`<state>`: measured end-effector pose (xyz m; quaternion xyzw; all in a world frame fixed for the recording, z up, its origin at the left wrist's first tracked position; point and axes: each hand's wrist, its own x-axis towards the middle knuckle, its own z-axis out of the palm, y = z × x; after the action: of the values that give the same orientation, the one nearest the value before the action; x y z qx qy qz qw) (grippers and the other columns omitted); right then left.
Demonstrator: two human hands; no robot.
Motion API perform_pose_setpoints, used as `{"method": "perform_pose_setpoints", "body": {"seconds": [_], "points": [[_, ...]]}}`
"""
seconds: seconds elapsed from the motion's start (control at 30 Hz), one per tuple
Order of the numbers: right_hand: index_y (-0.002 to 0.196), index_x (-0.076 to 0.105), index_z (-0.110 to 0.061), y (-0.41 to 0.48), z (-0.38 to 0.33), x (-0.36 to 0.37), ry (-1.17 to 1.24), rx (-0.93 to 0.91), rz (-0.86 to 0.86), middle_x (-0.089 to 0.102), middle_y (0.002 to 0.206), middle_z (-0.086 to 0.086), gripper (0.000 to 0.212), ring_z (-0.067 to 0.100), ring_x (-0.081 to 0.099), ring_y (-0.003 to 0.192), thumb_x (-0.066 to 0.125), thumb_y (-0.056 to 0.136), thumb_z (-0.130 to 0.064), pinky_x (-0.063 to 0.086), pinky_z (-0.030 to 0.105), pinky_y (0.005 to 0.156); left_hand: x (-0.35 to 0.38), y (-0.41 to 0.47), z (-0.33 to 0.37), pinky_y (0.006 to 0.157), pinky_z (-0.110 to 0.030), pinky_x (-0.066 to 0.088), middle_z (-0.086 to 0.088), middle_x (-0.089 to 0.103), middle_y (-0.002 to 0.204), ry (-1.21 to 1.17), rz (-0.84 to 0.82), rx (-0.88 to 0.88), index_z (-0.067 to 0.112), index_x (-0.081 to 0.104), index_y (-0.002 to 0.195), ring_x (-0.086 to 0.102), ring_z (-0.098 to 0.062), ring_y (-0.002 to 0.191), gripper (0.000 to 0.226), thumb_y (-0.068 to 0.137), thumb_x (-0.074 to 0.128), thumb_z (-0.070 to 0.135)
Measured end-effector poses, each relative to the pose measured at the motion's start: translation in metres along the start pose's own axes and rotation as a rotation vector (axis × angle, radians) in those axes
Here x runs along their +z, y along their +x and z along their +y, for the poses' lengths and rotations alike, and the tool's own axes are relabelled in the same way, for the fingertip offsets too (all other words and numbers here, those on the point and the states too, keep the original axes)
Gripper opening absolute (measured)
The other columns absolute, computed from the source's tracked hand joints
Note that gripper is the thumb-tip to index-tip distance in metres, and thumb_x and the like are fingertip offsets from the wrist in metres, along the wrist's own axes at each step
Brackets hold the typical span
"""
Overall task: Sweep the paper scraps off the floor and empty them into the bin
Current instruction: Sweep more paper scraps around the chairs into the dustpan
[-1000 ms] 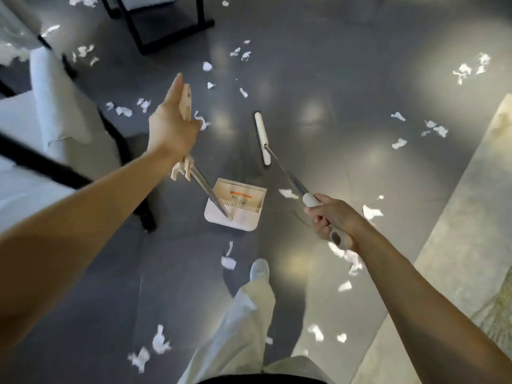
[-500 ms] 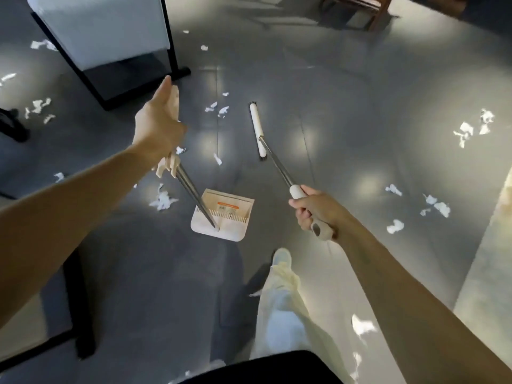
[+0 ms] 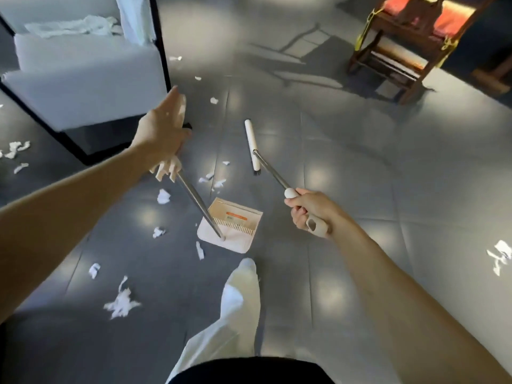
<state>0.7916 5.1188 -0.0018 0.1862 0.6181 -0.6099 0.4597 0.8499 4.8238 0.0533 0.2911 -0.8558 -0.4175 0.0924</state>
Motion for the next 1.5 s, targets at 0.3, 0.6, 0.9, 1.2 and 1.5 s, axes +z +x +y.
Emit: {"method": "perform_pose_setpoints", "body": {"seconds": [0.3,0.6,0.9,1.2,1.5], "points": [[0.133,0.043,-0.014,0.182,-0.27,0.028,-0.002,-0.035,-0.075,0.043,0.051,-0.002,0.042,0.003,0.036,0.037,0.052,0.094,-0.001,0.031,0.013,0.031,0.033,0.323,0.096,0.046,-0.03,0.052,0.014,0.039,0.148,-0.08,0.036,-0.037,0.046,0.021,0.149,0.054,-0.017,0.056,0.087,0.086,0.055,-0.004],[0.096,0.046,-0.016,0.416,-0.563,0.077,-0.188,-0.029,-0.199,0.042,0.049,-0.005,0.01,0.003,0.034,0.039,0.052,0.096,-0.008,0.028,0.012,0.034,0.041,0.678,0.134,0.038,-0.013,0.044,0.003,0.048,0.14,-0.215,0.174,-0.093,0.042,0.029,0.148,0.054,-0.006,0.051,0.072,0.093,0.057,0.005],[0.093,0.052,-0.016,0.632,-0.819,0.2,-0.401,-0.083,-0.296,0.042,0.046,-0.007,0.008,0.003,0.033,0.04,0.053,0.096,-0.008,0.028,0.014,0.033,-0.02,0.979,0.142,0.044,-0.007,0.043,0.003,0.038,0.152,-0.117,0.376,-0.113,0.035,0.024,0.151,0.055,0.002,0.053,0.081,0.088,0.064,0.004],[0.089,0.056,-0.022,0.837,-1.064,0.354,-0.489,-0.047,-0.358,0.043,0.047,-0.006,0.019,0.003,0.035,0.041,0.051,0.095,-0.005,0.031,0.014,0.035,-0.094,1.3,0.123,0.041,-0.008,0.043,-0.001,0.038,0.152,-0.048,0.435,-0.118,0.034,0.023,0.152,0.06,-0.008,0.061,0.08,0.089,0.065,0.008],[0.133,0.041,-0.021,1.081,-1.295,0.539,-0.58,0.027,-0.45,0.044,0.056,-0.002,0.043,0.004,0.037,0.043,0.052,0.094,-0.005,0.031,0.014,0.039,-0.186,1.63,0.043,0.047,-0.006,0.041,0.0,0.043,0.148,0.021,0.567,-0.288,0.036,0.023,0.152,0.055,-0.011,0.095,0.084,0.085,0.068,0.014]]}}
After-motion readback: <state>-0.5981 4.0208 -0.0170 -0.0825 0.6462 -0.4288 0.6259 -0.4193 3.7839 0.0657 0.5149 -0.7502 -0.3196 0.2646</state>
